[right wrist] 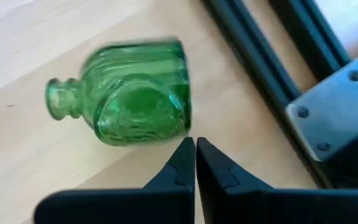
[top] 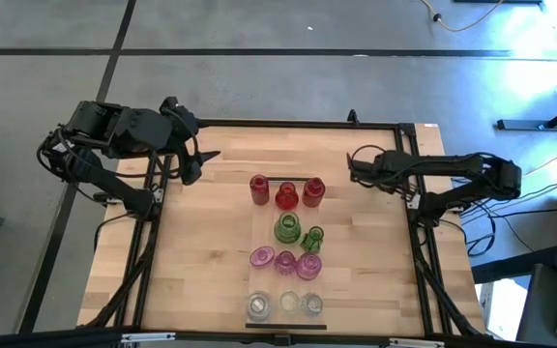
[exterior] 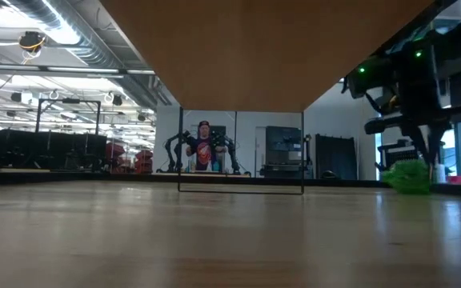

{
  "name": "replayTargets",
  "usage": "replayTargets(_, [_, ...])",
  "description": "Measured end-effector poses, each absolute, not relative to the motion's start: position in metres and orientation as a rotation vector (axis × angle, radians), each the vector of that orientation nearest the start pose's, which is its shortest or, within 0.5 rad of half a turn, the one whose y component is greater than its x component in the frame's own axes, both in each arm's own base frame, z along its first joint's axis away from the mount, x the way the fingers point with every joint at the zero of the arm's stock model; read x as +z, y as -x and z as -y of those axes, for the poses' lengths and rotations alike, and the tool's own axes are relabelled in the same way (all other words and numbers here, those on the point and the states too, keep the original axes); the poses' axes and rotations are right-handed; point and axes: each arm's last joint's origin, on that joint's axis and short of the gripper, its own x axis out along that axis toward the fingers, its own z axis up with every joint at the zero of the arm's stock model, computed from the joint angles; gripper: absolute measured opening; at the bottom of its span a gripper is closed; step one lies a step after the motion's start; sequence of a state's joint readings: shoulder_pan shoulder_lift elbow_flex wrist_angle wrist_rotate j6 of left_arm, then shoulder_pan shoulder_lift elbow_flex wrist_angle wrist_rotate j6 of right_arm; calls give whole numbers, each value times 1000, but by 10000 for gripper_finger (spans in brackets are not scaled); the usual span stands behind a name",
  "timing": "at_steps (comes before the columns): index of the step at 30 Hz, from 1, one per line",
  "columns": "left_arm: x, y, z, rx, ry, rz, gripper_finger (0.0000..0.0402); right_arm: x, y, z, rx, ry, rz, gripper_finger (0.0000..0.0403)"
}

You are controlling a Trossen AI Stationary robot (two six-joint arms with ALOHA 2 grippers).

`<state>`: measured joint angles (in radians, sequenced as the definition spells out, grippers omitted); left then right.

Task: Sort vases onto shelf
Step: Put the green vase on the shelf aligned with the other green vases

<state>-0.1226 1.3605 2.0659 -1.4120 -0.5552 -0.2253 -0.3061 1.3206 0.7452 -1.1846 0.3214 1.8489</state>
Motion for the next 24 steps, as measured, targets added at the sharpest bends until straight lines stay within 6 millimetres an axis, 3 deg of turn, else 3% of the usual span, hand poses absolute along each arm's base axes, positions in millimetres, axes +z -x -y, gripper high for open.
replayTargets(7, [506,-183,7,487,-23,-620,330,188,-177,67,-1755,-1244,-754,1])
replayTargets(16, [506,-183,7,490,-22,-619,330,259,-207,82,-1539,-991,-655,9])
replayTargets(20, [506,-183,7,491,-22,-619,330,271,-210,84,-1512,-974,-629,46])
replayTargets(24, [506,-183,7,491,-22,-619,330,265,-210,76,-1492,-981,-687,107])
